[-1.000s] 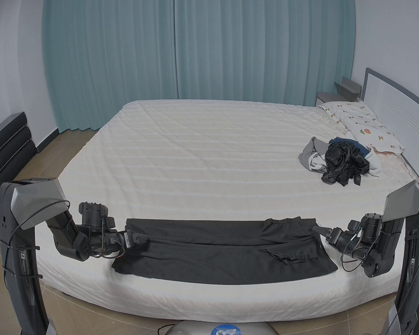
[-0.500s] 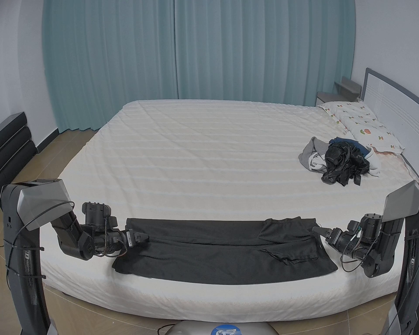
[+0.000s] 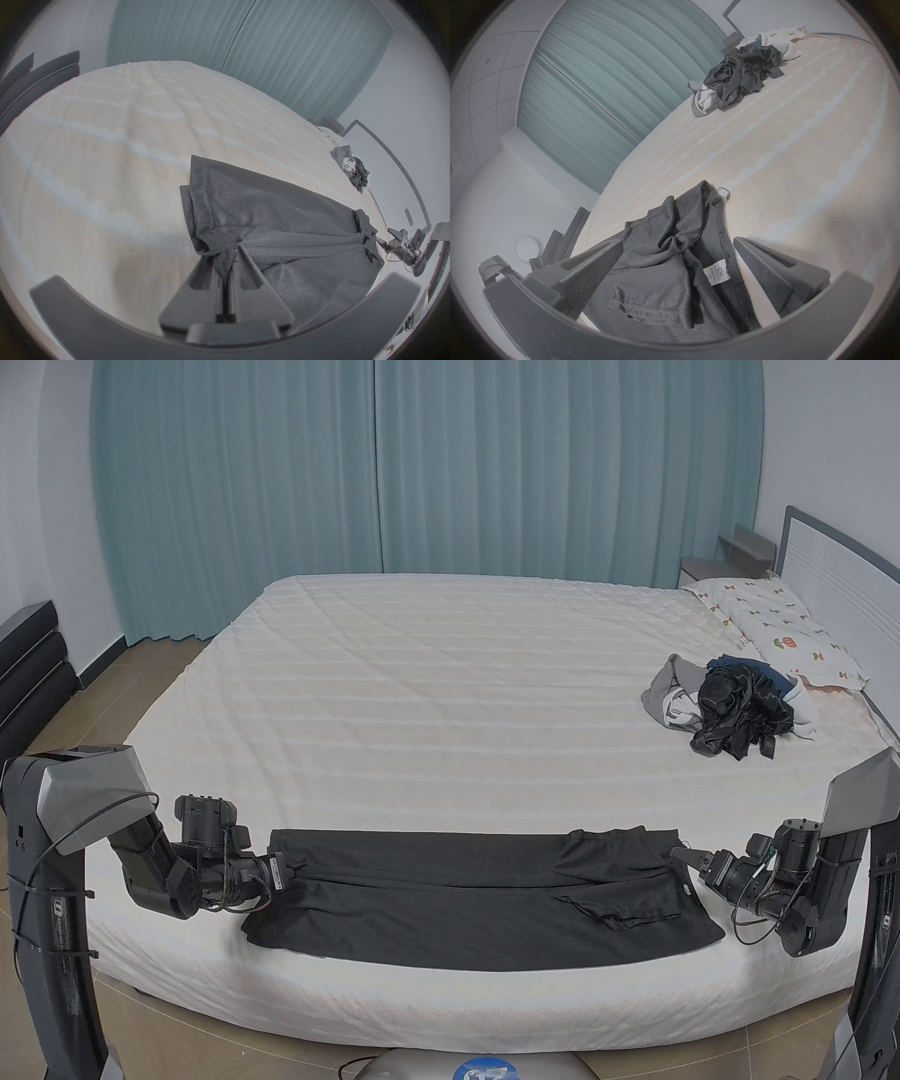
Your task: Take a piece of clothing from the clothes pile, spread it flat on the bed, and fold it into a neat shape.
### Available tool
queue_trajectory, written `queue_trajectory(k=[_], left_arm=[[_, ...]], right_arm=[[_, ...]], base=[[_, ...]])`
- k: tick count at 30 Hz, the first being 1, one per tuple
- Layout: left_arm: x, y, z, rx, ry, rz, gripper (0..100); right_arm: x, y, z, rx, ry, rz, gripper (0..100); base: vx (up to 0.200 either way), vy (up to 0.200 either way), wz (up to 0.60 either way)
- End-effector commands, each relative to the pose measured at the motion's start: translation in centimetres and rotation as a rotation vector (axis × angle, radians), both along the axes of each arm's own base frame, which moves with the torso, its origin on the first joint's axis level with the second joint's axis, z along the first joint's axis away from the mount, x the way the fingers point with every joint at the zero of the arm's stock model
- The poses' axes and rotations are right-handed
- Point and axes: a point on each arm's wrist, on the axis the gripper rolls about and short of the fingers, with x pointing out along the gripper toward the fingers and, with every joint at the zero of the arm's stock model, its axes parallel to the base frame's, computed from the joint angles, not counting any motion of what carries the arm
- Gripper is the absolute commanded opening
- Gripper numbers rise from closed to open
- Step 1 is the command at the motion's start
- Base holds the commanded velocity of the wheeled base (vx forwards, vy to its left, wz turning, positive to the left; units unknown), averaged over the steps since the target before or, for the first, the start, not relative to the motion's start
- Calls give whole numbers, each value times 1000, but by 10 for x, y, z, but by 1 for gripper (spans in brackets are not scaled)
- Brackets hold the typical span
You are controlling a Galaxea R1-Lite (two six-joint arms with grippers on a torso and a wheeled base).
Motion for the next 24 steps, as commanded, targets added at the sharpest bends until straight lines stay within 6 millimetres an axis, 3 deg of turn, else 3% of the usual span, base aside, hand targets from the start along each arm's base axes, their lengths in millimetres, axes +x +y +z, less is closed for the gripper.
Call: queue_trajectory(k=[1, 8, 19, 24], left_arm=[[-2, 6, 10, -2, -20, 17, 0], [-4, 12, 25, -11, -45, 41, 0], [-4, 9, 23, -39, -31, 56, 0], [-1, 9, 25, -44, -48, 60, 0]], right_arm=[[0, 0, 2, 0, -13, 0, 100], [1, -1, 4, 2, -18, -5, 100], [1, -2, 7, 1, -27, -6, 100], [1, -2, 8, 2, -28, -7, 100]], base=[[0, 0, 0], [0, 0, 0], [0, 0, 0], [-120, 0, 0]])
